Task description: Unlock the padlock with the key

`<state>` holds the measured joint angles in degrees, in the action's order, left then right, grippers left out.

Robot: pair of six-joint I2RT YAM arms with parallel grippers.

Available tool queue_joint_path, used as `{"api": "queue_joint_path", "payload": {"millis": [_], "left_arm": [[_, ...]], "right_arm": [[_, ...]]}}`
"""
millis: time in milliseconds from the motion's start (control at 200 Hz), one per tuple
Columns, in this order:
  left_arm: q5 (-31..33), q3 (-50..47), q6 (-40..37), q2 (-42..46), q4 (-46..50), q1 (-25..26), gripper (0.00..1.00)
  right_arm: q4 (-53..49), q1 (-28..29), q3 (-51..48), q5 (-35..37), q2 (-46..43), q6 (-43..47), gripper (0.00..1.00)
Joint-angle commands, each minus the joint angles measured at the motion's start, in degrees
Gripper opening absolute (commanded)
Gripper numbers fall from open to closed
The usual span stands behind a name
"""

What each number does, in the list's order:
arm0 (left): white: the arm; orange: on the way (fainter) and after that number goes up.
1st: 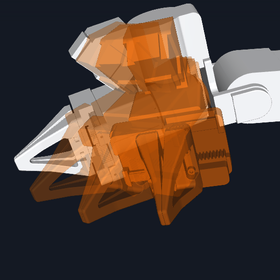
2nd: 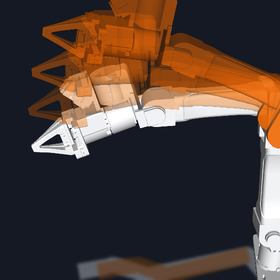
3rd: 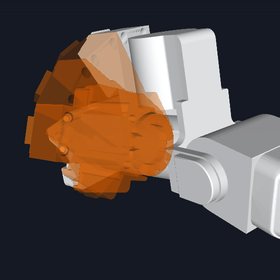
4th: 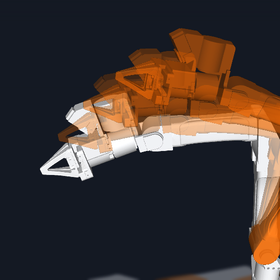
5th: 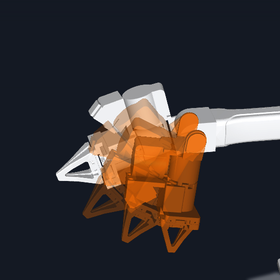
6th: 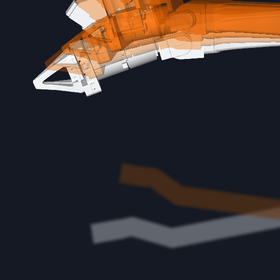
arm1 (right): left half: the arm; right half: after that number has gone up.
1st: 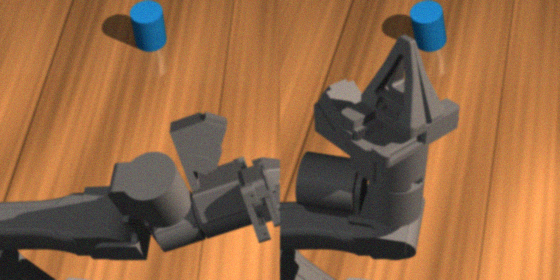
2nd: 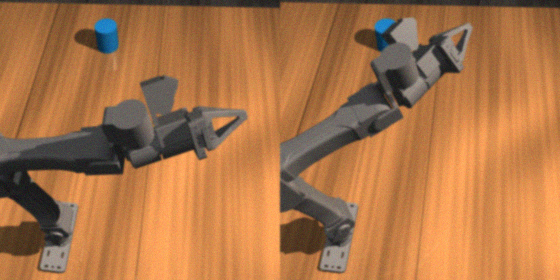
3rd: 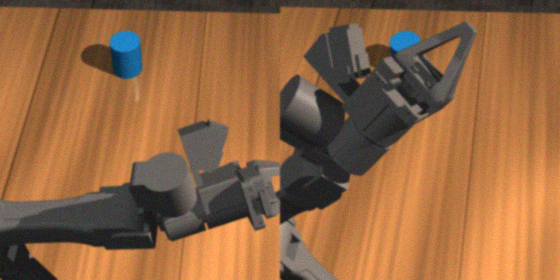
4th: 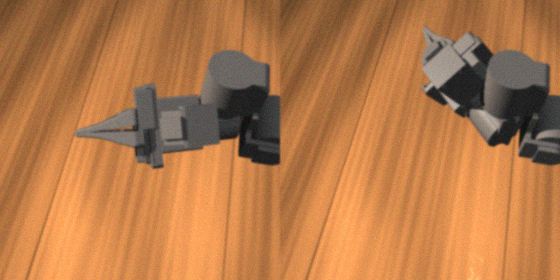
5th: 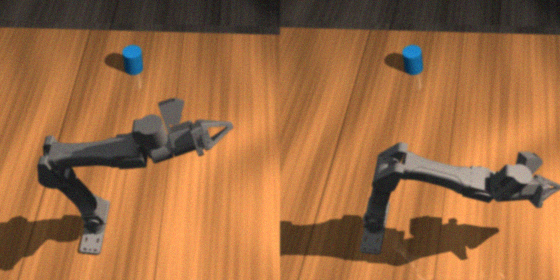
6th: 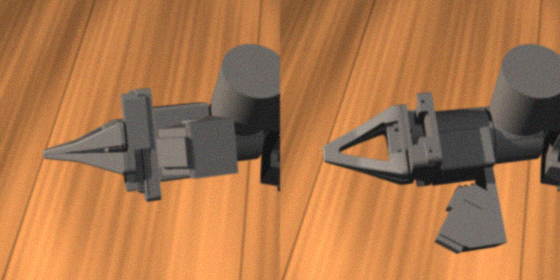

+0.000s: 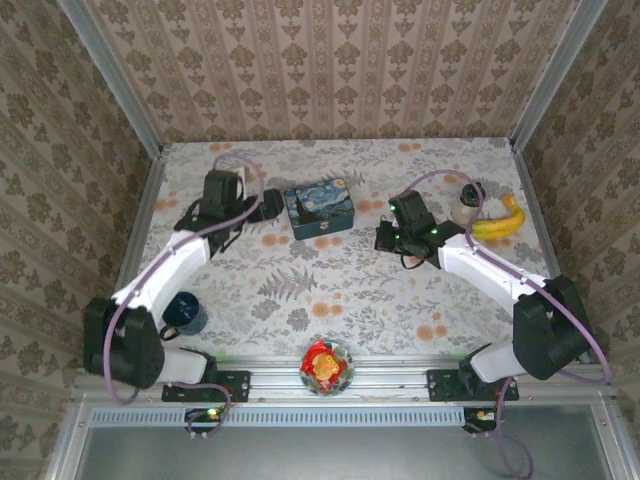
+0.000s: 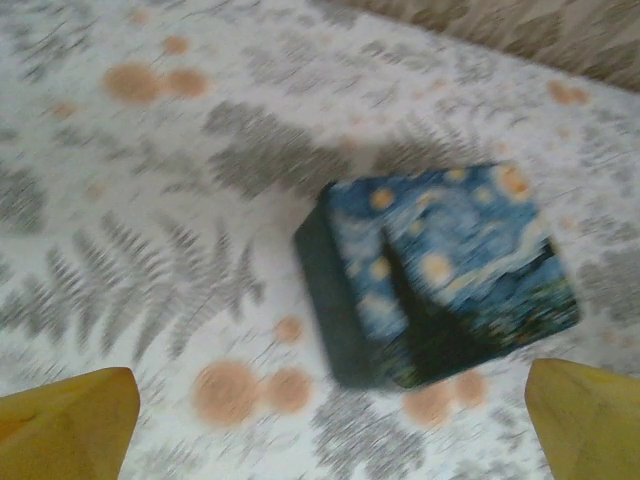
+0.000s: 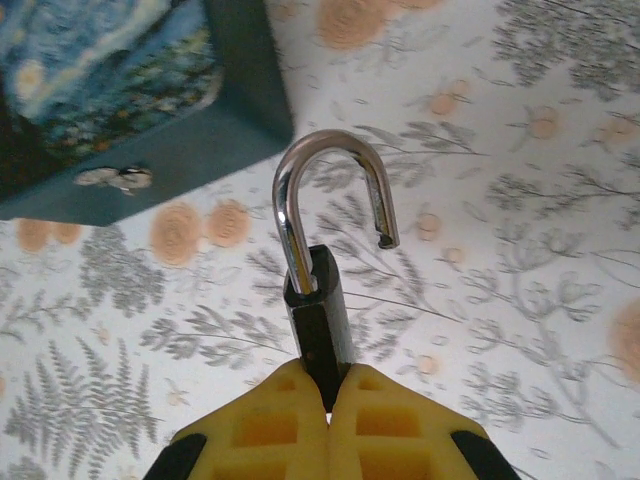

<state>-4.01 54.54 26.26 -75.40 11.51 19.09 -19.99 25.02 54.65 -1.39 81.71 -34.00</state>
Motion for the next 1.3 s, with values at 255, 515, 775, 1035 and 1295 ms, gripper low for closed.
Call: {"api": "queue_joint_path", "payload": {"millis": [255,515,775,1035,1295], "left_arm": [[5.4,-19.3,-2.6,17.2,-2.6,-8.0,1.0],[1.7,-23.4,-3.3,19.7,-4.6,-12.5,1.0],[1.1,-24.4,-3.8,20.9,-6.5,-14.1,1.0],[2.7,-24.8,-4.9,23.9,-9.6,-14.9,1.0],[4.8,-25.2,-9.9,25.0,-13.6,-14.9,1.0]], "right_arm": [[2.6,-7.0,-4.3,-12.5,5.0,5.9,0.0],[4.2,-7.6,-0.4,-15.0,14.0,5.8,0.02],[3.1,-10.2,0.0,-12.3,16.8,4.7,0.2],[-1.0,-10.9,-0.3,-7.6,11.9,7.4,0.43],[-0.8,-10.9,-5.1,2.2,-5.2,9.4,0.61]]}}
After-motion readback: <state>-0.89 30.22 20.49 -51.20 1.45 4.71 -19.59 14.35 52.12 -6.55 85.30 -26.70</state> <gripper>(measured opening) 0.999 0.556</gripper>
